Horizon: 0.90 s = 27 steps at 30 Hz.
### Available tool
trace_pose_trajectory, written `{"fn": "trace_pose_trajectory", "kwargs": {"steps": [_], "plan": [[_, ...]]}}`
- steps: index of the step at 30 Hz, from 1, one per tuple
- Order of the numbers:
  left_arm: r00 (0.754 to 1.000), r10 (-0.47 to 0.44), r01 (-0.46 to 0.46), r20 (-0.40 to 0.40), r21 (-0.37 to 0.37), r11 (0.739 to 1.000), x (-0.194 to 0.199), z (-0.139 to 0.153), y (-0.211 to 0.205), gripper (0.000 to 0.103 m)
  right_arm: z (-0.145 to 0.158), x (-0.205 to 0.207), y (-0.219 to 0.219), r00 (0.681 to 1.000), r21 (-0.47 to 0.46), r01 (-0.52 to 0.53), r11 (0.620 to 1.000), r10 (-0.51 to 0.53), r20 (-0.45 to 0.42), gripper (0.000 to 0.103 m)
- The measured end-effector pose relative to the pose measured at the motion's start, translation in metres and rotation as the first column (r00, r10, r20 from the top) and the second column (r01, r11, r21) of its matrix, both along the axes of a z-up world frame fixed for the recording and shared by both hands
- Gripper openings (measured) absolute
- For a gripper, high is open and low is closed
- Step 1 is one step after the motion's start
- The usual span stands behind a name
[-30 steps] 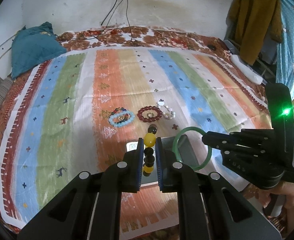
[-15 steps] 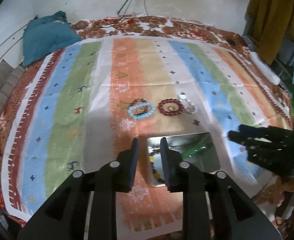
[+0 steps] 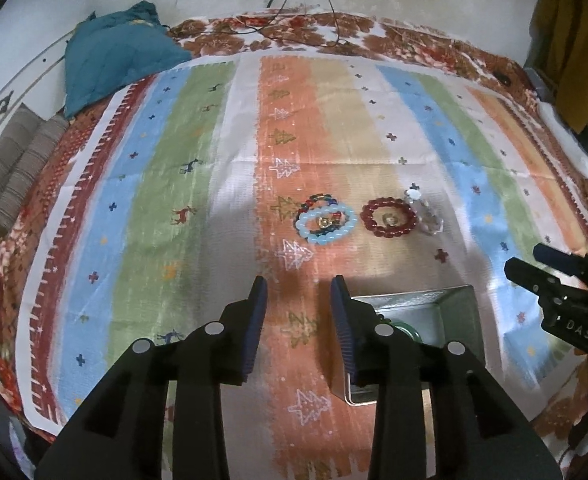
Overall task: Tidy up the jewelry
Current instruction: 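Open left gripper to drop beaded bracelet in tin while right gripper releases bangle, then grasp the light blue beaded bracelet with left gripper while right gripper grasps white beaded bracelet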
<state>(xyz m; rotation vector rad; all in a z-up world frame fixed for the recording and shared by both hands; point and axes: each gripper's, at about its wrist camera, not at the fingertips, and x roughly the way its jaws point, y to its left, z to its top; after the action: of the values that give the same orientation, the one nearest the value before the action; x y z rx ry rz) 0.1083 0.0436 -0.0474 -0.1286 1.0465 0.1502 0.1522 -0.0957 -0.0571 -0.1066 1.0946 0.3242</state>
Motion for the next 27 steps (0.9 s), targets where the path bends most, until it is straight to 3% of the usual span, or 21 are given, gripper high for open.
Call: {"fn": "trace_pose_trajectory", "kwargs": {"steps": [14, 18, 20, 27], "plan": [[0.992, 0.033, -0.028, -0.124, 0.047, 0.999, 0.047, -0.031, 0.013, 0.04, -0.022, 0.037, 0.006, 0.998, -0.062, 0.018, 0.998, -0.021, -0.06, 0.067], [0.991, 0.027, -0.02, -0.131, 0.049, 0.999, 0.056, -0.033, 0.012, 0.042, -0.026, 0.043, 0.008, 0.997, -0.071, 0.018, 0.997, -0.022, -0.069, 0.071], [0.991, 0.026, -0.02, -0.13, 0.048, 0.999, 0.061, -0.034, 0.012, 0.047, -0.03, 0.047, 0.009, 0.997, -0.076, 0.01, 0.997, -0.015, -0.076, 0.072], [0.986, 0.027, -0.016, -0.166, 0.067, 0.998, 0.076, -0.045, 0.014, 0.048, -0.043, 0.063, 0.009, 0.994, -0.093, 0.02, 0.996, -0.029, -0.104, 0.072]]}}
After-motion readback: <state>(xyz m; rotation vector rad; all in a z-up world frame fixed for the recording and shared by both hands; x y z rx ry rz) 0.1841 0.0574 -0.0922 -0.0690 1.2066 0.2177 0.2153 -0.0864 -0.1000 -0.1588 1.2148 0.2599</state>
